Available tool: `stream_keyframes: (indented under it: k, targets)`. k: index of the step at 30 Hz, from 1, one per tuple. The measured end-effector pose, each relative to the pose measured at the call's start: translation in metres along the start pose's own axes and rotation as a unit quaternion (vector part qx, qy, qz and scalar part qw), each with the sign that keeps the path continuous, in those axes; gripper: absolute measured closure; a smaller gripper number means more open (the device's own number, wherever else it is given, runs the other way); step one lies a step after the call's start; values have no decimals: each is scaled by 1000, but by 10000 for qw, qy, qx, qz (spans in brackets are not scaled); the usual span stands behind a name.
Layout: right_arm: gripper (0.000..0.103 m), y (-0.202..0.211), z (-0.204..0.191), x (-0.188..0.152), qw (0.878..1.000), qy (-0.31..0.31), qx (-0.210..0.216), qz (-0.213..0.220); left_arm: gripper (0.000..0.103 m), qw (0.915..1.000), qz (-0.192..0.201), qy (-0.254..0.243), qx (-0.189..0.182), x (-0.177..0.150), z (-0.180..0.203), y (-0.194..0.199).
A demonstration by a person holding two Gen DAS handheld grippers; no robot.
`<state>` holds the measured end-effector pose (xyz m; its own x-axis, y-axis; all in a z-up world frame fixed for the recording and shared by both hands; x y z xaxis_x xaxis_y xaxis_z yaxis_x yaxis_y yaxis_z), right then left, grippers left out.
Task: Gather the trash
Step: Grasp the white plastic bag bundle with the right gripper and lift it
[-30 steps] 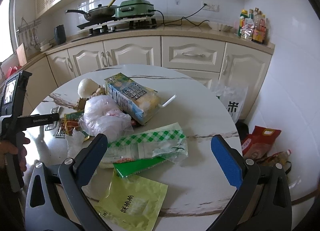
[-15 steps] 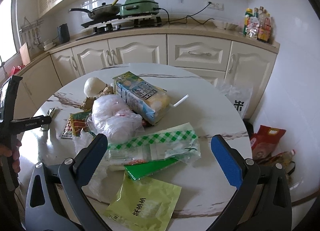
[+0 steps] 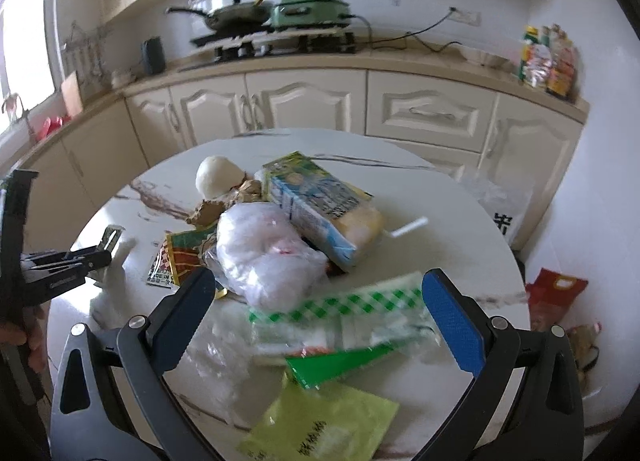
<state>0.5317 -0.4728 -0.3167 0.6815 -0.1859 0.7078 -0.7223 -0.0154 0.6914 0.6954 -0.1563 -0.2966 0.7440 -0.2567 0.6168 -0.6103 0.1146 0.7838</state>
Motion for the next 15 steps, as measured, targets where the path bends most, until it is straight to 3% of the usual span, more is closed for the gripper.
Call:
stream_keyframes:
  k: [6,12,15]
  targets:
    - [0,-40,-26,7,9979,197,442,-422,90,9999,59,-53,-83,-6,4,15]
    - [0,-75,-17,2,9950,-238,602,-766,90,9997,162,-156,-88,-9,8,28]
    - [11,-84,-17,-5,9942,-280,633,-829,90,9995,182,-198,-143,-10,10,33]
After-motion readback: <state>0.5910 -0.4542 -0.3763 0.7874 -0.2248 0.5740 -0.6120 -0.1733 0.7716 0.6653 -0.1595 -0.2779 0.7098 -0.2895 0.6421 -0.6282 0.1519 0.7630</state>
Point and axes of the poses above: each gripper's, at about its wrist camera, not at the fingertips, and y roughly against the way its jaws point, z to its right, x to its top, the point moved 8 cm from there along -y, roughly the way its jaws point, and after that the axes turned 9 degrees about x, right-handed, at the moved point
